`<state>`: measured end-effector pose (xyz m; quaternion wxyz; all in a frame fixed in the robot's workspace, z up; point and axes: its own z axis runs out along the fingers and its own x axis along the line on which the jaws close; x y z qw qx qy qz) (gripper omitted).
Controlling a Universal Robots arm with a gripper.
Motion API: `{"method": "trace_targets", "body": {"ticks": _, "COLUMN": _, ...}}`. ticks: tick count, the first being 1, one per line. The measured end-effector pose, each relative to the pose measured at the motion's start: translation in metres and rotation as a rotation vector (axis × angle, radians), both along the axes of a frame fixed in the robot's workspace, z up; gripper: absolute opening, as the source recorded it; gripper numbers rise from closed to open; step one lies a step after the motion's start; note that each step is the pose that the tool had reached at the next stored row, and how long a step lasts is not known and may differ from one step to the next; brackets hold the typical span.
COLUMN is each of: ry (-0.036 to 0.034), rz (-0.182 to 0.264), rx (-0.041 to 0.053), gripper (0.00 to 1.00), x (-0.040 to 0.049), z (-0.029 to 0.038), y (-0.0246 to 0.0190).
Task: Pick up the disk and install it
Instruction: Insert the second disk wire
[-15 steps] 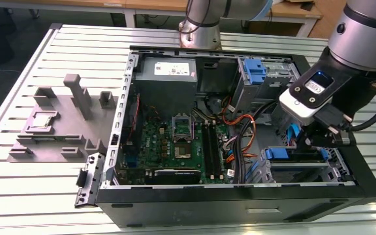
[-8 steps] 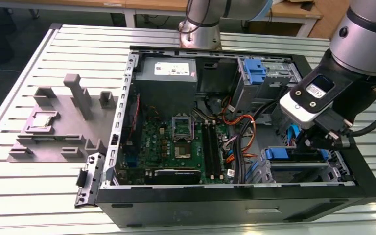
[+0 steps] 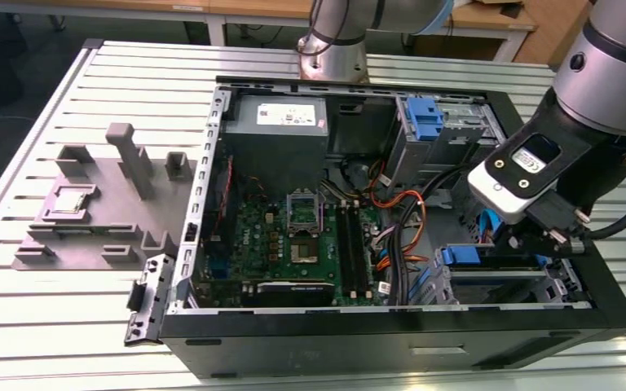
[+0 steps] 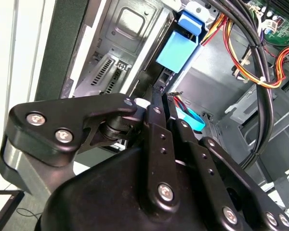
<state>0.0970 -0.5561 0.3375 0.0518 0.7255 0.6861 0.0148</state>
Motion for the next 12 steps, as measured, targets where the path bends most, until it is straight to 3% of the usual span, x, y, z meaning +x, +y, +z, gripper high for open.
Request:
{"method": "trace_targets", "body": {"ticks": 8, "ry": 0.0, "rz": 0.0, "rx": 0.0018, "gripper": 0.16, "x": 0.0005, "z": -0.0009, "y": -0.001}}
{"method": "trace_targets", "body": {"ticks": 12, "ry": -0.0013, "rz": 0.0, "rx": 0.0098, "gripper": 0.16, "x": 0.0007, "z": -0.0009, "y": -0.001}}
